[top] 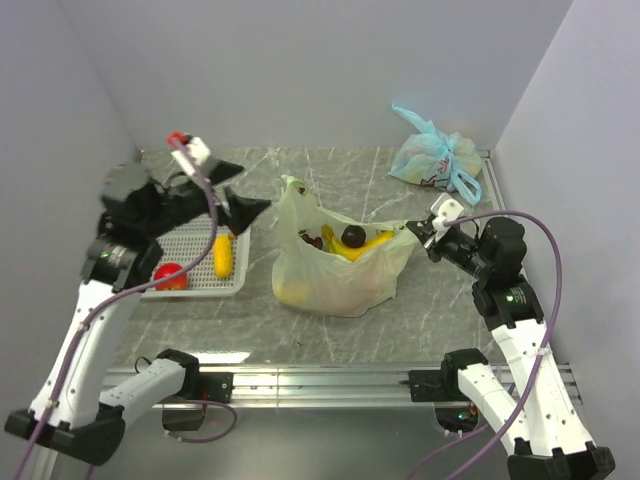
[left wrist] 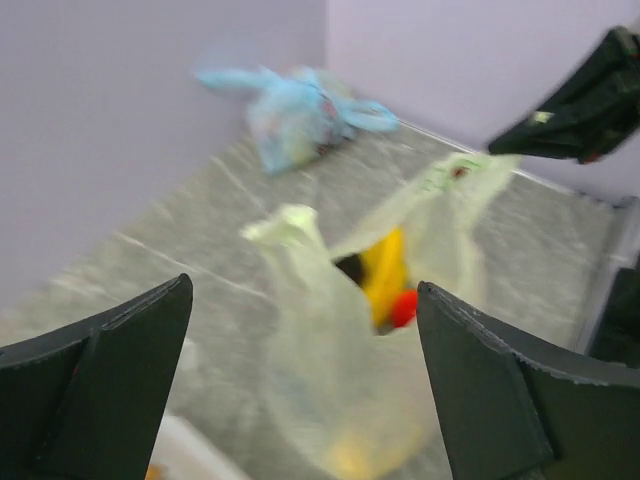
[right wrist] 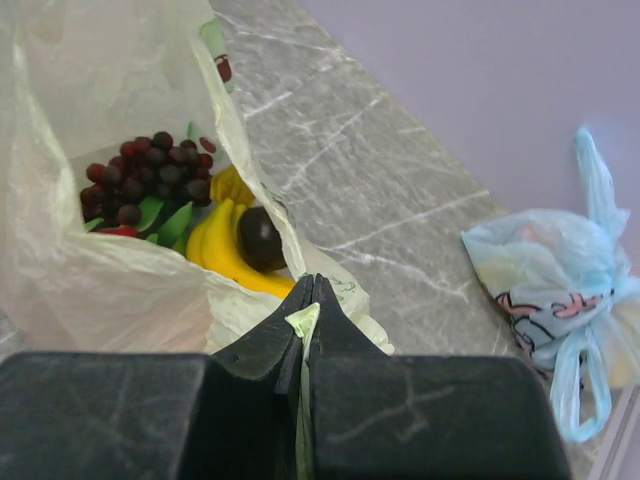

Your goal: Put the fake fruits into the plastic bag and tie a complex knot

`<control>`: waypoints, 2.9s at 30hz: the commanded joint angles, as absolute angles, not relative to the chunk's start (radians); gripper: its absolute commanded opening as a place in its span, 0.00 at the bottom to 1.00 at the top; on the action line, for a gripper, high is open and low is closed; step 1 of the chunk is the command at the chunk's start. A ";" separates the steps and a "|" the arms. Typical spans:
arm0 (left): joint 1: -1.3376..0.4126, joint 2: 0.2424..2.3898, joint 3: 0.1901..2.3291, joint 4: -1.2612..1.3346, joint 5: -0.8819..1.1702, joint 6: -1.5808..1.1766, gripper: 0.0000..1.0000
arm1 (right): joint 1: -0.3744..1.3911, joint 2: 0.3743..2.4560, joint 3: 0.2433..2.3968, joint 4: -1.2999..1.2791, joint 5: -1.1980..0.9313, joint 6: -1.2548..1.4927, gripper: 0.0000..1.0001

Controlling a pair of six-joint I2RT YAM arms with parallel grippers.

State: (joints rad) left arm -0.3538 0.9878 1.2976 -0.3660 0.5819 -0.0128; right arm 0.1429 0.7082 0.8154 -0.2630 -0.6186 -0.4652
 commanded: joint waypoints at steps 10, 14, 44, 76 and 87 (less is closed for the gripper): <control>-0.086 1.066 1.257 -0.261 1.210 0.352 0.99 | 0.138 0.704 0.873 -0.328 -0.718 -0.607 0.00; -0.084 1.164 1.268 -0.032 1.285 0.255 0.99 | 0.138 0.713 0.885 -0.350 -0.716 -0.626 0.00; -0.267 1.502 1.385 0.152 1.479 0.218 0.99 | 0.138 0.736 0.884 -0.362 -0.744 -0.699 0.00; -0.225 1.215 1.448 -0.145 0.721 -0.284 0.01 | 0.098 0.876 1.252 -0.468 -0.775 -0.570 0.00; -0.224 0.927 0.930 -0.356 0.820 0.214 0.00 | 0.069 1.022 1.046 -0.446 -0.489 -0.462 0.00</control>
